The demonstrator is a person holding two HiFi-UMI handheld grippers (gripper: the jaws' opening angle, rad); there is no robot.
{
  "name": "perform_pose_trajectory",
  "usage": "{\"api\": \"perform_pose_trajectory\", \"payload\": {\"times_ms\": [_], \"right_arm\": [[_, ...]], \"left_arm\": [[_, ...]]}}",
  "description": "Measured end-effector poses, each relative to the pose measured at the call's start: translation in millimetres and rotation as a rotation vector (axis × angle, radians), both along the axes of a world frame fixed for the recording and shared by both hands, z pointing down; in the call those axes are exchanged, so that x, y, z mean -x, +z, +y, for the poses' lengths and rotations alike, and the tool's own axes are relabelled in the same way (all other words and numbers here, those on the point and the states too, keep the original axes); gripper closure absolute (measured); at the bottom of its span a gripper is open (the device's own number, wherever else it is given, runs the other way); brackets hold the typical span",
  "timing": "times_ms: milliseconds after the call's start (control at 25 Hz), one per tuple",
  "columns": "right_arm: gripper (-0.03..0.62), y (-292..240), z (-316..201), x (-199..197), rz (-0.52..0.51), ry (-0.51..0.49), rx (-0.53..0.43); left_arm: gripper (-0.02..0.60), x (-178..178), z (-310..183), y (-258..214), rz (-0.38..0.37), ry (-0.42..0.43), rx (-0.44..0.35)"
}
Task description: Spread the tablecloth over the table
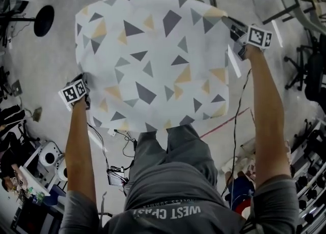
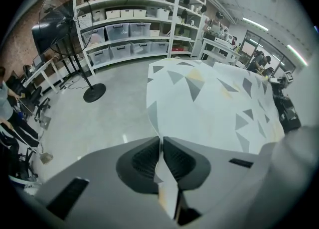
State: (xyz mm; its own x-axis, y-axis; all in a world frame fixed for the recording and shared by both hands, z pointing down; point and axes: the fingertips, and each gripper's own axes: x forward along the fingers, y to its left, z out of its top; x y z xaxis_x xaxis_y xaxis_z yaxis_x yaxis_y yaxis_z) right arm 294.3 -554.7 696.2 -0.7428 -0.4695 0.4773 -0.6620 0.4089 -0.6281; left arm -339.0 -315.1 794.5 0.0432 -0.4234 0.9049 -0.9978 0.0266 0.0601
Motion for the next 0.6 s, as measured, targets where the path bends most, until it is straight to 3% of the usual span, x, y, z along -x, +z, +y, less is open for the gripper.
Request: {"api": "perform_pose_trajectory", "payload": {"times_ms": [80, 160, 240, 280, 360, 520, 600], "right_arm": [[0.576, -38, 28, 37, 0.053, -0.164, -0.188], [0.58, -61, 79, 77, 0.138, -0.401, -0.318], [0.579, -57, 133, 103, 0.235, -0.616, -0.339], [0.579, -47, 149, 108, 0.274, -0.667, -0.324], [0.58, -23, 149, 100, 0.336, -0.621, -0.295], [0.575, -1, 66, 34, 0.352, -0.195, -0.241], [0.566, 15, 29, 6, 0.39, -0.058, -0.191]], "left_arm": [[0.568, 3, 8, 1, -0.006, -0.015, -0.002], [0.568, 4, 12, 1, -0.004, -0.031, -0.004], [0.568, 5, 13, 3, -0.006, -0.035, 0.003], [0.568, 5, 13, 4, -0.009, -0.032, 0.01], [0.568, 5, 12, 4, -0.015, -0.022, 0.023], [0.568, 2, 7, -2, -0.019, 0.011, 0.009], [0.568, 0, 1, -5, -0.024, 0.043, -0.013]]}}
